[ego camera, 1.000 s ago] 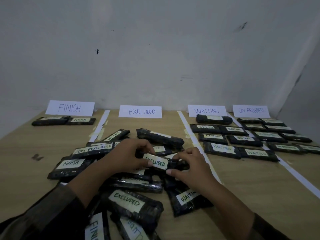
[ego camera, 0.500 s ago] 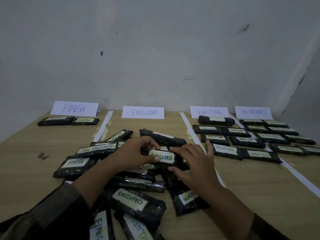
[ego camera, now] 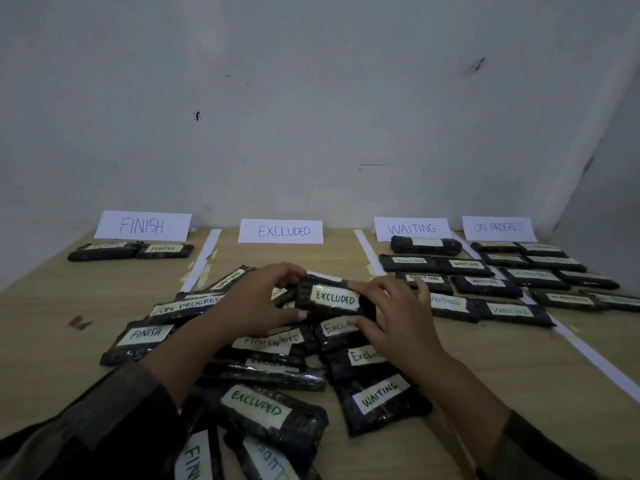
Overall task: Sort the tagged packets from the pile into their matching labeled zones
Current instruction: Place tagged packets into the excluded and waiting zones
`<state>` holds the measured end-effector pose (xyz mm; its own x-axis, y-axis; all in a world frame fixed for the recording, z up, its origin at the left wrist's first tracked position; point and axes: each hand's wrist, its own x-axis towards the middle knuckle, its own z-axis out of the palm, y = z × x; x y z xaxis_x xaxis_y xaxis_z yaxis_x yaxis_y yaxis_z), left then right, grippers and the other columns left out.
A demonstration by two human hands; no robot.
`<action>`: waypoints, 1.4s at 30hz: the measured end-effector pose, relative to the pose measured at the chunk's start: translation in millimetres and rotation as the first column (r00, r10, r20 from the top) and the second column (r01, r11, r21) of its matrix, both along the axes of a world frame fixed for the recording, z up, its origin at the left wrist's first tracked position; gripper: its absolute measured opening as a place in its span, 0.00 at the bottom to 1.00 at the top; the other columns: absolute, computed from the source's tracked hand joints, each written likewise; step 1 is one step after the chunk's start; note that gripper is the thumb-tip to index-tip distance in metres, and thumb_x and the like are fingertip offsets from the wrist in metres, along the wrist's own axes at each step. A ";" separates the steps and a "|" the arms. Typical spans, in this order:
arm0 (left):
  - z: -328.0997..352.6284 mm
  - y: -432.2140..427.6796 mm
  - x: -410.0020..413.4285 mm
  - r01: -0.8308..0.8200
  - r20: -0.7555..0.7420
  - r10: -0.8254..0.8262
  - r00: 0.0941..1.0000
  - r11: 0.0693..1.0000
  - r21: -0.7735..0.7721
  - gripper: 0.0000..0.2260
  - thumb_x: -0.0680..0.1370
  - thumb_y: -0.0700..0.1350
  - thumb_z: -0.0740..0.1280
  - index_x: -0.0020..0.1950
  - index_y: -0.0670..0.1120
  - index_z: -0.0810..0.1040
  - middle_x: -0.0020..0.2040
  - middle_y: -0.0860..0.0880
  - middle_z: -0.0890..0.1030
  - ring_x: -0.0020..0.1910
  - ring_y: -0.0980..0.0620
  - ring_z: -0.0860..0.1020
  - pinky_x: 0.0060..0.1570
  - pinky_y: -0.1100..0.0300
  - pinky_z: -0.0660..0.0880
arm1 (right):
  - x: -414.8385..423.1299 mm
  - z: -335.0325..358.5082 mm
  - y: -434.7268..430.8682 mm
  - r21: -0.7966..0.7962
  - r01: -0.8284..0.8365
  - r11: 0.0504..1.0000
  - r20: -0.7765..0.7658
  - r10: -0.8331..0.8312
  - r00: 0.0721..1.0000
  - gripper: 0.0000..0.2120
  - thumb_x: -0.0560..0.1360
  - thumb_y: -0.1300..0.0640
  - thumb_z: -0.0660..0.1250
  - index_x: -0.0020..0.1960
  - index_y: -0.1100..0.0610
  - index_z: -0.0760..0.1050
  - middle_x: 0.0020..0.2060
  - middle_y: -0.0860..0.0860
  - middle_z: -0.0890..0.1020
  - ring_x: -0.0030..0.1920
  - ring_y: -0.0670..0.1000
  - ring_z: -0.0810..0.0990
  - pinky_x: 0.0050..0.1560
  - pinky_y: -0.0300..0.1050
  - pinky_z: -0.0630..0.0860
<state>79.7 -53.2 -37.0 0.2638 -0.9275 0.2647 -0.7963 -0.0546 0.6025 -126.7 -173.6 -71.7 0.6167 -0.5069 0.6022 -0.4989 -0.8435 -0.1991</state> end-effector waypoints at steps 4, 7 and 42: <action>8.3 -6.0 14.1 -0.048 0.144 0.048 0.988 0.999 0.000 0.26 0.70 0.52 0.74 0.66 0.53 0.71 0.61 0.55 0.74 0.59 0.56 0.72 0.60 0.57 0.72 | 9.9 12.1 -22.6 0.005 0.042 0.999 -0.023 -0.042 0.999 0.23 0.70 0.39 0.64 0.63 0.45 0.74 0.51 0.46 0.76 0.55 0.50 0.76 0.67 0.59 0.57; 14.0 -12.9 24.3 -0.080 0.188 0.078 0.979 0.997 0.002 0.25 0.72 0.52 0.72 0.67 0.53 0.71 0.65 0.55 0.73 0.65 0.55 0.70 0.65 0.53 0.69 | 22.2 22.4 -39.8 0.034 0.069 0.997 -0.079 -0.066 0.995 0.23 0.73 0.41 0.65 0.66 0.44 0.71 0.55 0.45 0.74 0.58 0.48 0.72 0.68 0.54 0.55; -9.0 -124.5 120.8 -0.161 0.268 0.087 0.959 0.951 0.266 0.19 0.77 0.57 0.62 0.67 0.54 0.71 0.68 0.53 0.72 0.66 0.53 0.70 0.65 0.56 0.67 | 147.7 13.9 -178.3 0.295 0.263 0.918 -0.556 -0.059 0.829 0.24 0.77 0.47 0.63 0.71 0.41 0.62 0.70 0.48 0.67 0.70 0.53 0.65 0.71 0.65 0.39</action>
<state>200.5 -177.7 -46.0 0.3410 -0.9375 0.0696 -0.8947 -0.3010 0.3300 21.0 -351.8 -57.8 0.6750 -0.7374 -0.0244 -0.7337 -0.6675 -0.1267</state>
